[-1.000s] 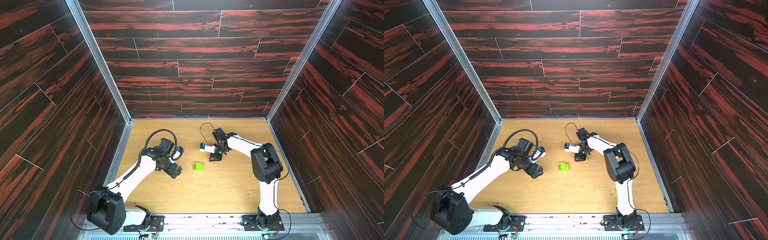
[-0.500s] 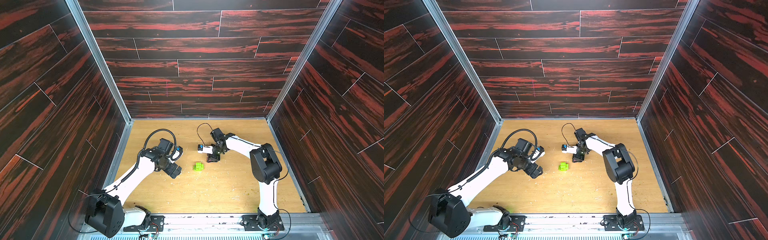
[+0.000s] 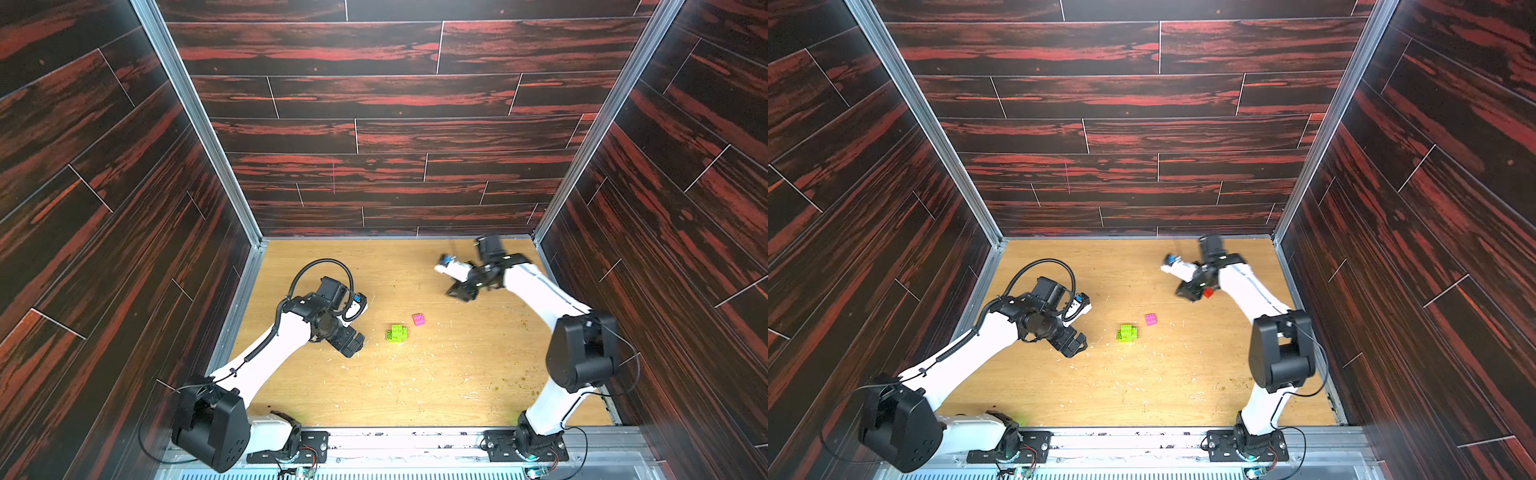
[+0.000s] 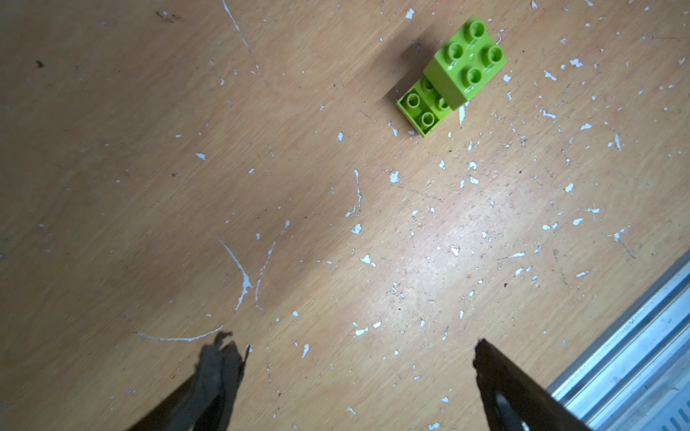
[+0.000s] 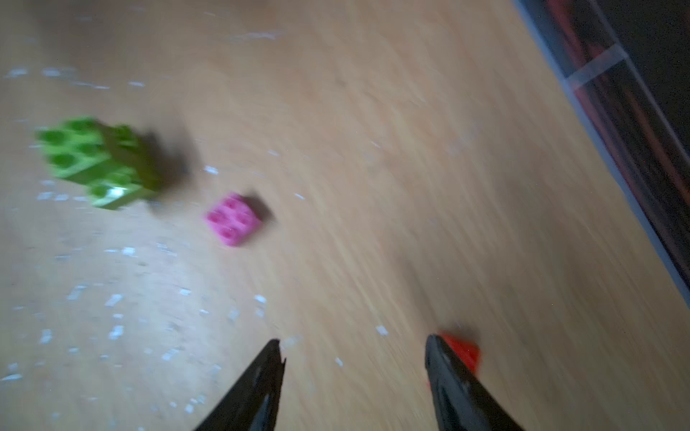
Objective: Assemble the letter s with lego
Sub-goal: Place the lego brick at the center of the board, then pick up the lego brick from the center of the board.
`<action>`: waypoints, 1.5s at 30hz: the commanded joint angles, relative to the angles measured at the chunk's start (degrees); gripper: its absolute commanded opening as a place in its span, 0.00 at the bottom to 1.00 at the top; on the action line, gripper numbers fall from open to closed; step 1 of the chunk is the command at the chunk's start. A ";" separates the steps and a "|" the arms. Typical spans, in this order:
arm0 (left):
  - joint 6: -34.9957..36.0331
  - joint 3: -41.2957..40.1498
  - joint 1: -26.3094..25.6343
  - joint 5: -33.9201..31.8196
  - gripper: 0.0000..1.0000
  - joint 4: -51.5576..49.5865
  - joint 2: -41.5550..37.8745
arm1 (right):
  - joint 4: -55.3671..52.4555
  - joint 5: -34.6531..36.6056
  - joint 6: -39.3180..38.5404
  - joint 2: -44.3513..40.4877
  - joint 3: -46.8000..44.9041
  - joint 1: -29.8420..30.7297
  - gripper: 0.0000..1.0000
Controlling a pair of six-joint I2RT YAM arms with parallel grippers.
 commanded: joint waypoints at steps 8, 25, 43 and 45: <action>-0.16 2.40 0.33 3.35 0.98 0.50 2.15 | 5.22 4.74 0.12 6.35 -1.31 -10.20 0.65; -1.83 1.74 0.31 3.25 0.98 0.69 1.64 | 3.57 1.91 5.08 21.44 9.00 -10.56 0.69; -1.47 1.39 0.31 2.71 0.98 -0.46 1.18 | -1.52 1.73 5.01 27.87 14.48 -8.64 0.38; -1.34 1.24 0.31 2.69 0.98 -0.61 1.09 | -2.19 2.08 5.02 28.22 14.79 -8.48 0.35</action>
